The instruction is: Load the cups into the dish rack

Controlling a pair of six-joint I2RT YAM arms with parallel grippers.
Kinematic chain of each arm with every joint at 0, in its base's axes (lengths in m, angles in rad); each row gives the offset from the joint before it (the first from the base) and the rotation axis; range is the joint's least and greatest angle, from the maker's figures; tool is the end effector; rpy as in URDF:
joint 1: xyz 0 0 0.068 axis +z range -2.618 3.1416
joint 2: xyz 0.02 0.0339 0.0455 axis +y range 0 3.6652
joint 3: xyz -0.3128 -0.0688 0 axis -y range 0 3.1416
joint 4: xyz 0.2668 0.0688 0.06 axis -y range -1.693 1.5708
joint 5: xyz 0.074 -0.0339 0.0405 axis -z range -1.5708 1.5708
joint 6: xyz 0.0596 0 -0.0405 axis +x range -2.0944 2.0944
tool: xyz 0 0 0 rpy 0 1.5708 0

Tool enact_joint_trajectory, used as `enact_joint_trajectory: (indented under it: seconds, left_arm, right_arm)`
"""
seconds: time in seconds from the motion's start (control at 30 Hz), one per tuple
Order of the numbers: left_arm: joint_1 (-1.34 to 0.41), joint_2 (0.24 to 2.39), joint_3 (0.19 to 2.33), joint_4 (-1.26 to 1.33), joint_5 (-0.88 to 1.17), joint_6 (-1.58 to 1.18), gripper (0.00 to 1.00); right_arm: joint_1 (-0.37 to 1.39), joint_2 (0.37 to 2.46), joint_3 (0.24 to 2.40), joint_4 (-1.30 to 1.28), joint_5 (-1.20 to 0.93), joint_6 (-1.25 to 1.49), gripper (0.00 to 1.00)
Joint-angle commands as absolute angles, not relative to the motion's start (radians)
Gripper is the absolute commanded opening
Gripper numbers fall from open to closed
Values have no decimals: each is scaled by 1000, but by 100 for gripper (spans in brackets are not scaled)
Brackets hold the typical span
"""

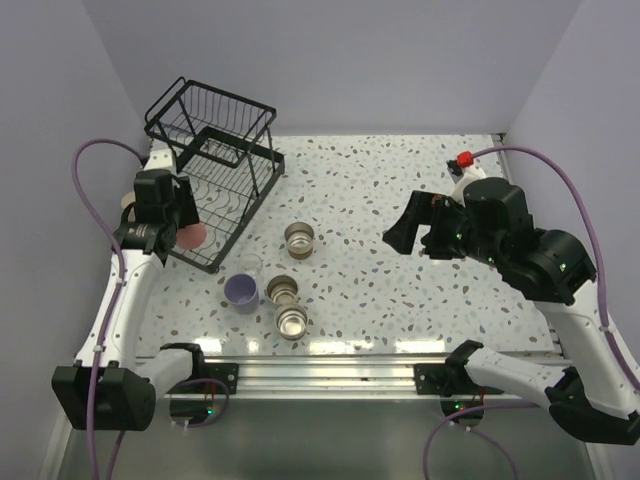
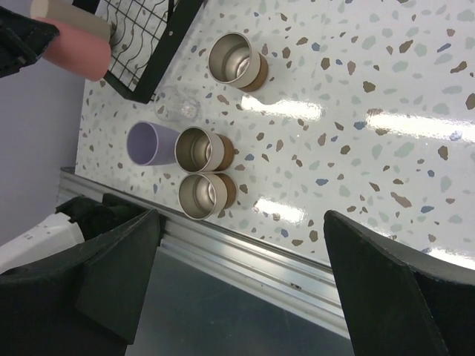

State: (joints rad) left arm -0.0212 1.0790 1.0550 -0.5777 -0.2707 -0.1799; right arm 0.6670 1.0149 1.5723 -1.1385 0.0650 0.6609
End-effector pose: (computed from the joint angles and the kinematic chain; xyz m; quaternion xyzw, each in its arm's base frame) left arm 0.2491 0.0107 0.3684 -0.1322 0.8691 0.0725 0.4712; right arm 0.1290 0.0967 0.4980 0.0127 0.8796 0.2700 0.3914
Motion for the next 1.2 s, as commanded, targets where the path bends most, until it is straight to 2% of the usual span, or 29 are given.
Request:
enact_joint_trajectory:
  seconds: [0.0,0.47,0.7,1.17]
  left_arm:
    - [46,1095,1011,-440,-218,-189,0]
    - [80,1230,922,-195,-267,-179,0]
    - [98,1295,925,-161,-351,-176,0]
    - [179,1381,896,-146,-379,-206,0]
  right_arm:
    - [669,1017,1628,-1172,75,620,95]
    - [667,1038,1701,-1255,123,581,93]
    - [669,1048,1704,-1262,136,581,93]
    - [669,1071,1706,-1238,133,554,93]
